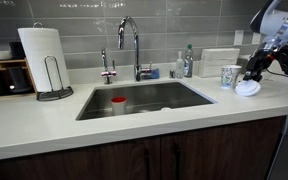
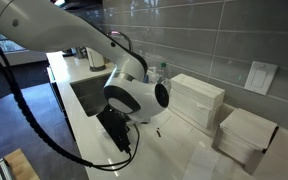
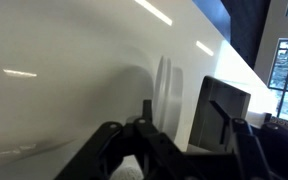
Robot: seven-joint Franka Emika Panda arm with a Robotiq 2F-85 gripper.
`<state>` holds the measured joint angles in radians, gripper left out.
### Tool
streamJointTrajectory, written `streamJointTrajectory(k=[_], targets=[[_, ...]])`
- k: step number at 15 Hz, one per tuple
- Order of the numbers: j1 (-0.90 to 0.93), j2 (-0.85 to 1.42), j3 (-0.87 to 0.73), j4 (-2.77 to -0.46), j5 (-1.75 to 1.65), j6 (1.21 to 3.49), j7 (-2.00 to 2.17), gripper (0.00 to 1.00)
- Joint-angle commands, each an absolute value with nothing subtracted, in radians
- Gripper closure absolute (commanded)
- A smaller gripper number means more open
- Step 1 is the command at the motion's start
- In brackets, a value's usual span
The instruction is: Flip the white paper cup lid one hundred and eighty degrees over
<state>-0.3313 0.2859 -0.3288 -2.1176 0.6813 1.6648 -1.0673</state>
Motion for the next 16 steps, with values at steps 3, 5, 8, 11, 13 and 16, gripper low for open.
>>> streamJointTrajectory(k=[3, 5, 8, 11, 13, 16], targets=[[-0.347, 0.275, -0.31, -2.114, 0.617, 1.748, -1.027, 0.28], [-0.342, 0.248, -0.313, -2.132, 0.575, 1.798, -1.001, 0.14], [-0.328, 0.189, -0.314, -2.183, 0.489, 1.91, -0.939, 0.0], [-0.31, 0.097, -0.308, -2.268, 0.385, 2.025, -0.838, 0.0], [-0.294, 0.002, -0.298, -2.358, 0.31, 2.121, -0.757, 0.0], [-0.275, -0.155, -0.278, -2.496, 0.198, 2.235, -0.634, 0.0]])
